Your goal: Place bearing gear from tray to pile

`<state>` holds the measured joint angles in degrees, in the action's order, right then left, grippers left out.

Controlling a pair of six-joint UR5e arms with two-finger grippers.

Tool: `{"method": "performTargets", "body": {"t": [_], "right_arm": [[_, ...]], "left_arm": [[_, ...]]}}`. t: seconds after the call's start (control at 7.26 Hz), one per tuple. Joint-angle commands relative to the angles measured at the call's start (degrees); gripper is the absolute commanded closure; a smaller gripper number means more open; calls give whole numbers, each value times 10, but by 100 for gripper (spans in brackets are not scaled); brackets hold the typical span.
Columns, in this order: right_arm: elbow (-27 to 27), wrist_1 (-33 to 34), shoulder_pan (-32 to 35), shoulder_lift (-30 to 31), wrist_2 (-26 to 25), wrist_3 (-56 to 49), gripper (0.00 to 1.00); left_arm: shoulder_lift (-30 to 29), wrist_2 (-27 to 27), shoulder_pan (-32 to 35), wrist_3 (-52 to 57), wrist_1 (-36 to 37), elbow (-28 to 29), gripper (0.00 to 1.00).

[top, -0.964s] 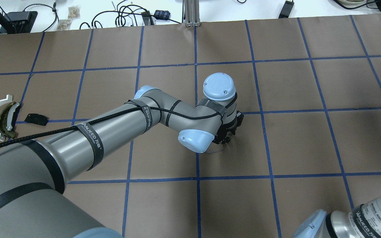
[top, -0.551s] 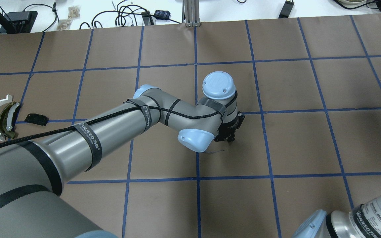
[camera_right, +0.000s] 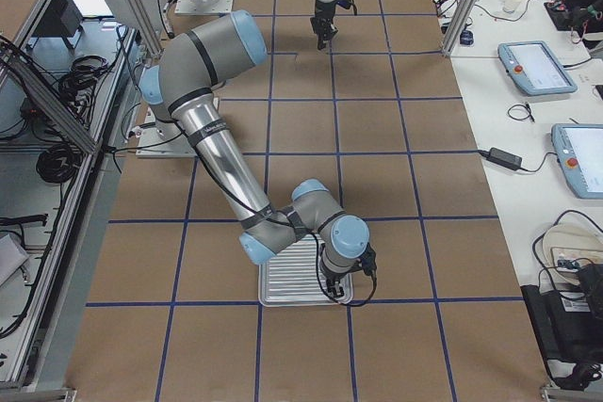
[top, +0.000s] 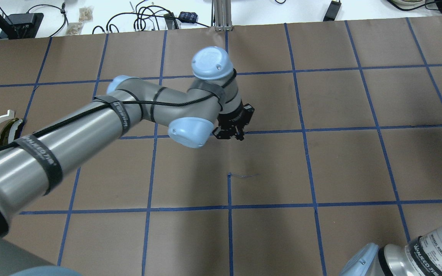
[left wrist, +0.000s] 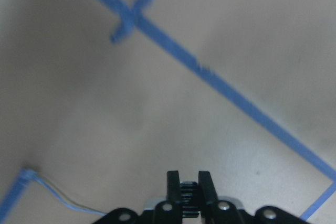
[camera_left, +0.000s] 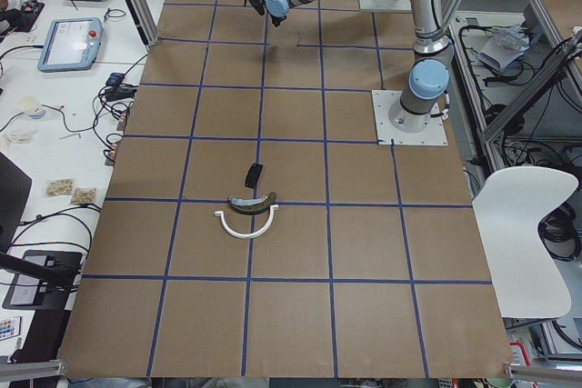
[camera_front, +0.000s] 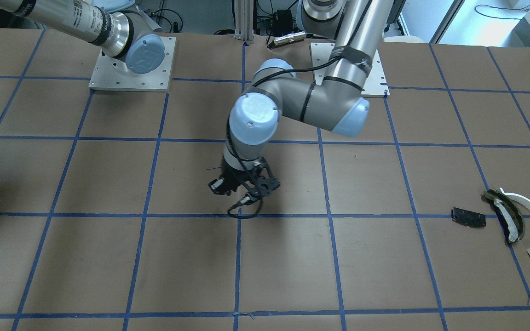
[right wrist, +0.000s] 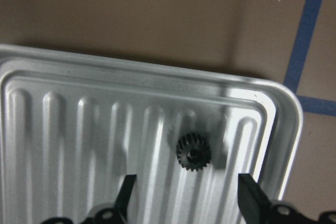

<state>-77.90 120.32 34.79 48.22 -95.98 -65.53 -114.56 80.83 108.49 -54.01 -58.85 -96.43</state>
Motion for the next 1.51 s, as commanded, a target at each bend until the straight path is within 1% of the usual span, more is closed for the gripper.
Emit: {"method": "performTargets", "body": {"t": [0.0,0.14,0.28,0.41,0.55,0.69,0.83,0.96,1.1,1.24,1.38], "right_arm": [[1,4,3,-6,4,-36,53],[1,4,3,-8,4,-40,56],[1,5,3,-8,4,-40,56],[12,4,4,-17,4,-42,56],[28,-1,4,-27,4,-43,57],[34,-4,5,-27,4,-44,66],[34,-5,5,-27,4,-43,71],[35,-21,5,-24,3,-43,76],[35,-37,8,-15,0,-38,78],[34,-108,27,33,-4,-29,78],[33,-200,80,104,-5,25,78]], "left_arm": [[53,30,-120,245,-83,-12,100],[69,79,-166,394,-77,-37,100],[91,121,-219,473,-78,-55,100],[102,125,-279,569,-84,-70,100],[115,124,-342,661,-76,-101,100],[129,124,-400,739,-63,-128,100],[133,123,-450,781,-47,-149,100],[123,121,-506,840,-7,-168,100],[115,116,-549,877,38,-193,100],[108,116,-557,893,72,-210,100],[100,115,-557,892,81,-215,100]]}}
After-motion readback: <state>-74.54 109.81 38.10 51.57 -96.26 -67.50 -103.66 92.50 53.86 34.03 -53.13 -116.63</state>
